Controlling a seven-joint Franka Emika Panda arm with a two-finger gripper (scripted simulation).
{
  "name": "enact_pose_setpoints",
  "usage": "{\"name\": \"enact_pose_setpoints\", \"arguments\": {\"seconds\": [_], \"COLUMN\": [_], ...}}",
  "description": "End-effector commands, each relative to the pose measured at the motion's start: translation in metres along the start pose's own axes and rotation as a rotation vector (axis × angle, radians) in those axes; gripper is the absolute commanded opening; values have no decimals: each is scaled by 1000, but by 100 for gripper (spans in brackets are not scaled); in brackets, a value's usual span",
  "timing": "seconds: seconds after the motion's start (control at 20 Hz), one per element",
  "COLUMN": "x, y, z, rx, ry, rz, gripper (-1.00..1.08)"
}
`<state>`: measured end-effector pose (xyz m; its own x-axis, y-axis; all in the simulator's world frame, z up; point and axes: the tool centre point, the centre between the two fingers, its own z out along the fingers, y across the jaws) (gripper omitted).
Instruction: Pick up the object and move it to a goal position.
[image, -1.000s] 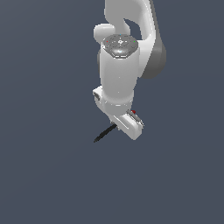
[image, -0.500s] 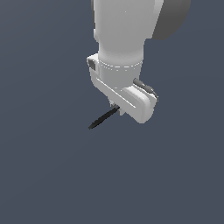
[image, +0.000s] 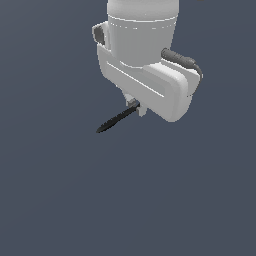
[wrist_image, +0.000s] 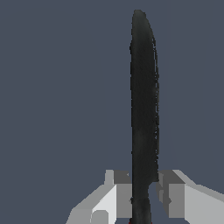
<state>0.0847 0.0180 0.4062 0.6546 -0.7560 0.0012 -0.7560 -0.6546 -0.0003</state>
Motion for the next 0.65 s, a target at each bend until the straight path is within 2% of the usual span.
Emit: {"name": "enact_pose_setpoints", "arguments": {"seconds": [0.0, 0.6], "x": [1, 3], "y": [-1, -4], "z": [-9, -25], "rx": [-1, -1], "ry": [-1, -1], "rz": [-1, -1], "gripper": [-100, -100]}}
